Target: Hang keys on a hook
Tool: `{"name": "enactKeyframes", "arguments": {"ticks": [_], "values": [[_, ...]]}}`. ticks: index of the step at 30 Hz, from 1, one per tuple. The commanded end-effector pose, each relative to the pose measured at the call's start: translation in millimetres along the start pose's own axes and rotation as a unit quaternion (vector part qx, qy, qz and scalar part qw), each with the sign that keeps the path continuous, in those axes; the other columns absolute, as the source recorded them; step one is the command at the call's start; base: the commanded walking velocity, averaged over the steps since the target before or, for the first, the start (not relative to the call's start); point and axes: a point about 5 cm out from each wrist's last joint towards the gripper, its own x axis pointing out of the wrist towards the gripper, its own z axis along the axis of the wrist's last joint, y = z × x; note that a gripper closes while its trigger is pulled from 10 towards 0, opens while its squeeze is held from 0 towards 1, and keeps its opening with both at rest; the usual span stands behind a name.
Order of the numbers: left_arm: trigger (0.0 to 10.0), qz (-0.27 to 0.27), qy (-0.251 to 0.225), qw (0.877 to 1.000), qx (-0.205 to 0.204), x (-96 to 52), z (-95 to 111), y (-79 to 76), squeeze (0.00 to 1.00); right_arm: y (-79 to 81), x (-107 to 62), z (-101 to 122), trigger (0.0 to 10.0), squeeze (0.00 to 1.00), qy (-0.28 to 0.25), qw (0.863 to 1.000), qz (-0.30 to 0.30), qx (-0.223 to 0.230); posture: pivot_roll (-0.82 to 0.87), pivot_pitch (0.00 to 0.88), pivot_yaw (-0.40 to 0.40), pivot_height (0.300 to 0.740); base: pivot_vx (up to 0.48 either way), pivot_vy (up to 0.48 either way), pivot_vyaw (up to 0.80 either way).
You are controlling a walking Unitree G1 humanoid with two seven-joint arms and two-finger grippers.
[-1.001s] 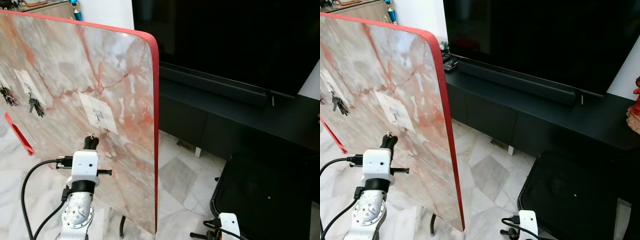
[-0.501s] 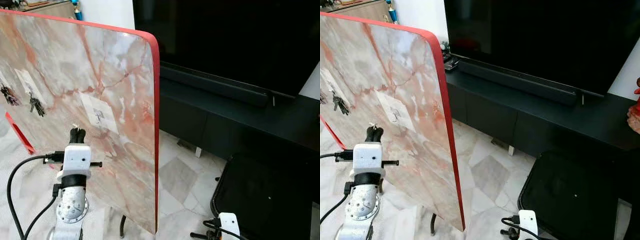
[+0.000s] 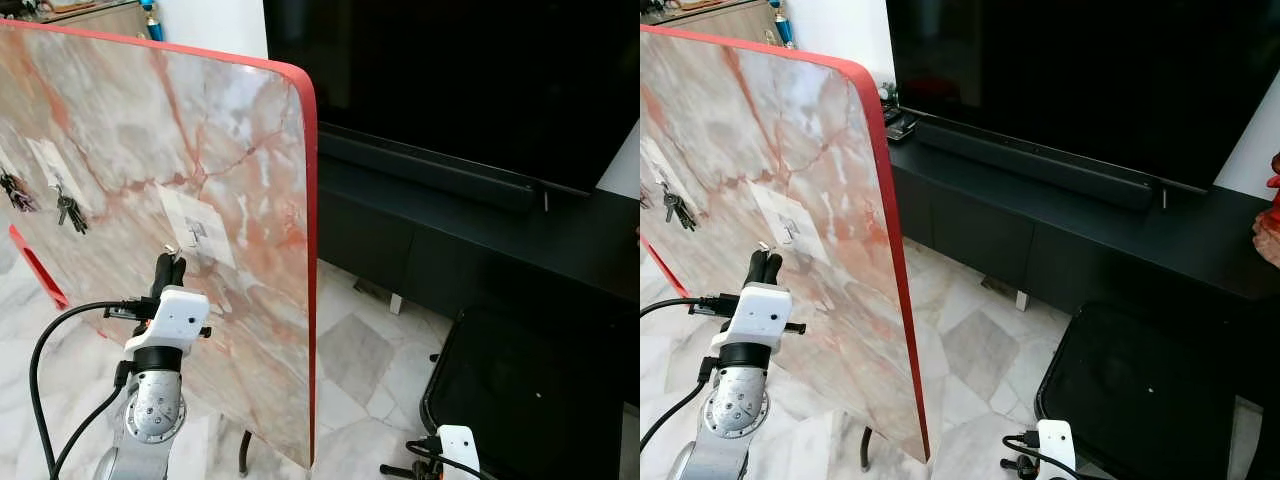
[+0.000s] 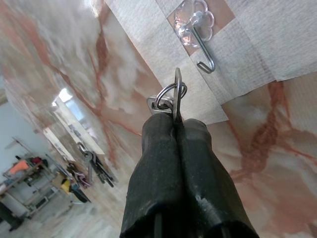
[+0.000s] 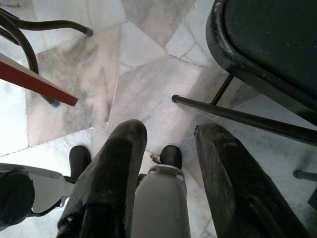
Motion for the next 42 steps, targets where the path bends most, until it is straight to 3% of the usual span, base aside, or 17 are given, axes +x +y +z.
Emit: {"name": "enactKeyframes", "arguments": {"ticks": [1,23,42], "values": [[10.0,0.009,-0.007,1.0,0.004,3.3,4,2.2,0.0,1.8,0.7,2,10.0,0.0,-0.001,1.0,0.003,-0.003,-0.05,0.0,0.008,0.74,0.0,0.0,0.0],[10.0,0.001,-0.019,0.999,0.042,10.5,10,-5.8,0.0,2.4,0.7,2,10.0,0.0,-0.001,1.0,0.003,-0.002,-0.05,0.0,0.009,0.74,0.0,0.0,0.0],[10.0,-0.001,-0.002,0.998,0.069,7.4,3,-6.4,0.0,2.3,0.8,2,10.0,0.0,-0.001,1.0,0.004,0.0,-0.05,0.0,0.009,0.74,0.0,0.0,0.0]]}}
